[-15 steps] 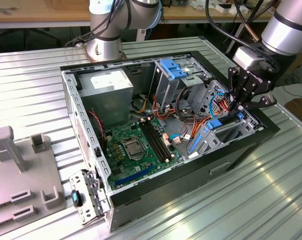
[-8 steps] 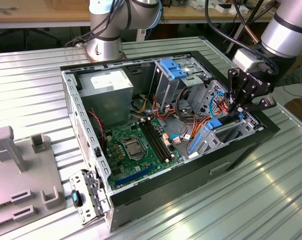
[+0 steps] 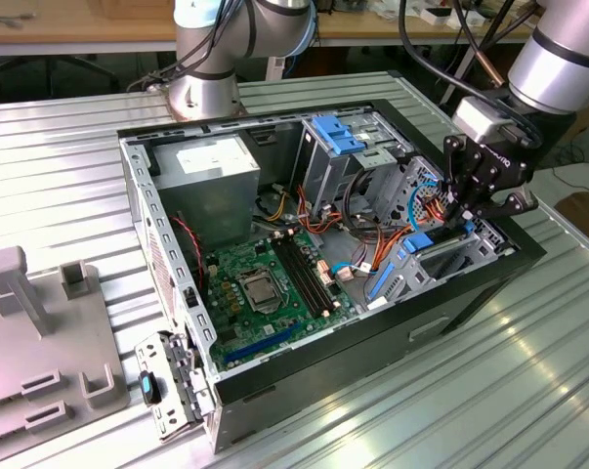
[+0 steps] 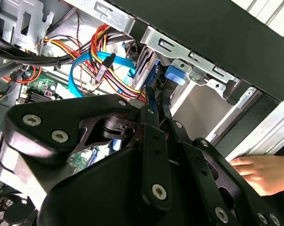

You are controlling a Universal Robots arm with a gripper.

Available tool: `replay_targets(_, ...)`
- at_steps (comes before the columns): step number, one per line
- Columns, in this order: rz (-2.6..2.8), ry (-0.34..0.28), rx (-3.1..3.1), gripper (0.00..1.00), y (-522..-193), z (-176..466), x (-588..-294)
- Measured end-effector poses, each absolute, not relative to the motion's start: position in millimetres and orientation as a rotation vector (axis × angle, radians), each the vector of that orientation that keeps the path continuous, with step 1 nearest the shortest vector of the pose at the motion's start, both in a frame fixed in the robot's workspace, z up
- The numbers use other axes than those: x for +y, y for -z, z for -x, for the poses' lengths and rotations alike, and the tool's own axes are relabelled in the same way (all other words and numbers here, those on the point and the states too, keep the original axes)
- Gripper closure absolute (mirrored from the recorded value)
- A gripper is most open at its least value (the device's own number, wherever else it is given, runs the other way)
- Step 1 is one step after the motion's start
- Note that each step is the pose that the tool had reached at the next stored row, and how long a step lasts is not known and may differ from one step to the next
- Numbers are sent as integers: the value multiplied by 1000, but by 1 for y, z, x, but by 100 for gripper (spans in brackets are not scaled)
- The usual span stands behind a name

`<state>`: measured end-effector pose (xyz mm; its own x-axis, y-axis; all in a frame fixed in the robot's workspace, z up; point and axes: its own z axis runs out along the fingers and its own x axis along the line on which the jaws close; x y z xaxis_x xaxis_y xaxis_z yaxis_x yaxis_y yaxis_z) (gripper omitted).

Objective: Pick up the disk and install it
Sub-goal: 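Insert the first disk wire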

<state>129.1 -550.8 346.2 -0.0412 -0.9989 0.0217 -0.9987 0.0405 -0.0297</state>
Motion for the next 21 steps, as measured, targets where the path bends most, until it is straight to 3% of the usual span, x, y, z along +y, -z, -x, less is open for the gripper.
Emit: replay_targets(21,2213,57,2221,83,-346,-129,-551)
